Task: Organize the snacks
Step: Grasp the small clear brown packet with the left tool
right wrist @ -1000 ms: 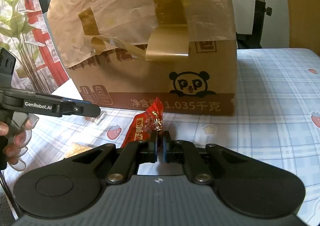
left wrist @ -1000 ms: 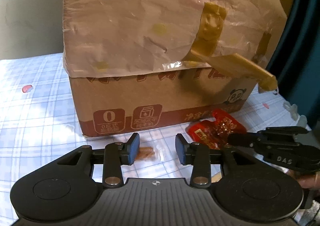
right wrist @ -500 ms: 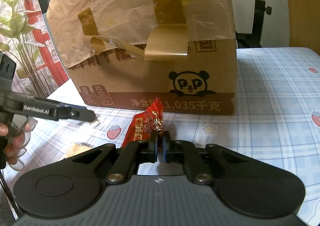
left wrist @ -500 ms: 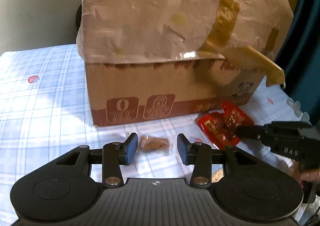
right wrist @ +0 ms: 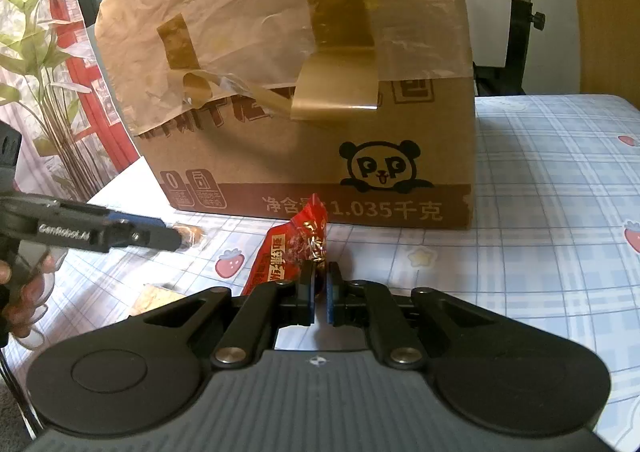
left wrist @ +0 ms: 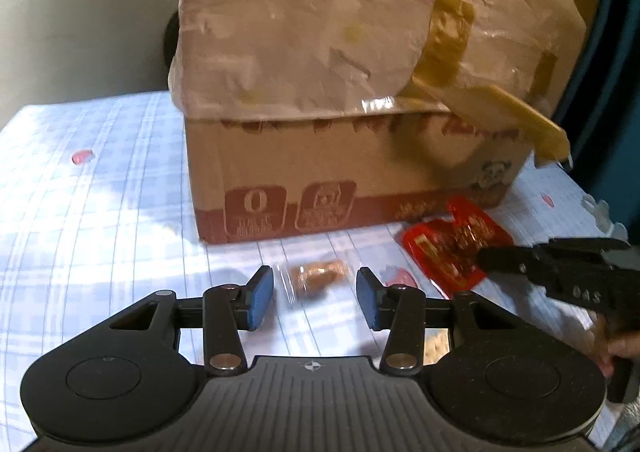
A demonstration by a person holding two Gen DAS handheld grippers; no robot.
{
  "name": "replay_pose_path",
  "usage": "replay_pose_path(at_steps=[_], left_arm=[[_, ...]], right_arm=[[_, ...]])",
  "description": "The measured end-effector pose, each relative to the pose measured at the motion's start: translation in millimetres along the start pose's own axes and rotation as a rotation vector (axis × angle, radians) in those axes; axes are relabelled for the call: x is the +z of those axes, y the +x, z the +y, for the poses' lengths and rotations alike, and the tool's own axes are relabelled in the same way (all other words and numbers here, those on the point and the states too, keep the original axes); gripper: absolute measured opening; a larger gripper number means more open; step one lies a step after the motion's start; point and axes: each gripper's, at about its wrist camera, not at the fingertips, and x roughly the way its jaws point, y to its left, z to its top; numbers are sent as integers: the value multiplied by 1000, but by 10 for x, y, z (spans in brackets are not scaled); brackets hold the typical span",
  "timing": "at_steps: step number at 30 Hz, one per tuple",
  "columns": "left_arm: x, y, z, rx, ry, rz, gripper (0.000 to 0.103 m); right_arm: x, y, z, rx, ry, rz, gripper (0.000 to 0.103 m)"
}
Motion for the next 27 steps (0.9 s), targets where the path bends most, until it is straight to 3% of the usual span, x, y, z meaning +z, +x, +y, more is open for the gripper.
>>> replay_pose_path(at_steps=[7,17,21,27], left_arm=[[128,82,-96,-40,26,-28,48],[43,111,-100,-88,49,25,48],[1,98,-89,-49,70,35,48],[2,202,-71,-12,20,39,48]], right_arm=[[0,0,4,0,-1,2,6],[-2,3,7,3,1,4,6],[0,6,8,4,0,6,6],[-1,9,13,4,0,7,6]])
